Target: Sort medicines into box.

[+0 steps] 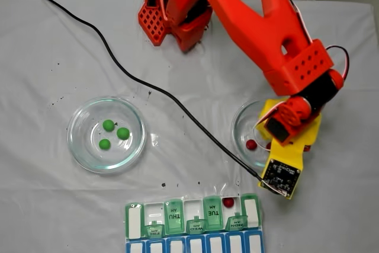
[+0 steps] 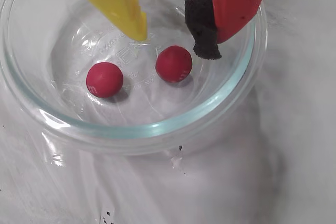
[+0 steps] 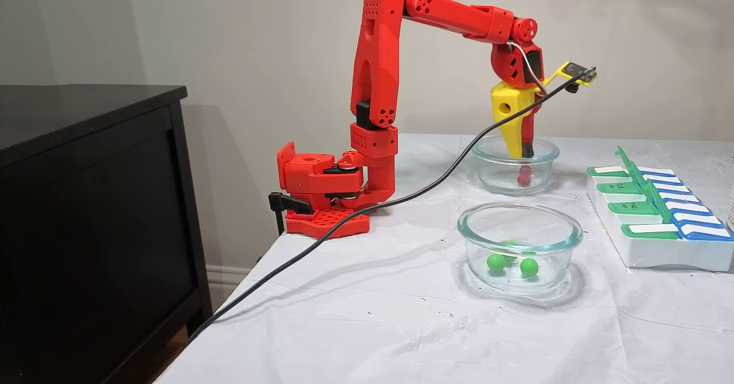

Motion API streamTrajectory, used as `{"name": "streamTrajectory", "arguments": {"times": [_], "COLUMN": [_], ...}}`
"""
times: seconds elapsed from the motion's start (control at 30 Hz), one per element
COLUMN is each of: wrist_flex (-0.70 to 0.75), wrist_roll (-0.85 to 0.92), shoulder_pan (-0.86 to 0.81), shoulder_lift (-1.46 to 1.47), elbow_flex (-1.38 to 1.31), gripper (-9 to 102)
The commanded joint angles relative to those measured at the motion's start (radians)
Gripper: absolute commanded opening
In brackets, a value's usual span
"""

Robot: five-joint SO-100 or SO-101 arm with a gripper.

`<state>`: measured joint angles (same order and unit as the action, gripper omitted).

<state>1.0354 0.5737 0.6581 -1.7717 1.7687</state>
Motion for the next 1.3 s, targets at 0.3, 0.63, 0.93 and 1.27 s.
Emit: {"name": "streamTrajectory", "arguments": {"times": [0.3, 0.63, 0.93, 1.27], "wrist_flex": [-0.1, -0.15, -0.181, -0.17], "wrist_roll": [-0.034, -0.061, -0.067, -0.075], "shoulder_pan": [0.029, 0.031, 0.032, 0.052], "shoulder_lift": [-0.011, 0.011, 0.025, -0.071], "elbow_flex": [0.034, 0.06, 0.075, 0.095], "gripper": [17, 17, 18, 21]}}
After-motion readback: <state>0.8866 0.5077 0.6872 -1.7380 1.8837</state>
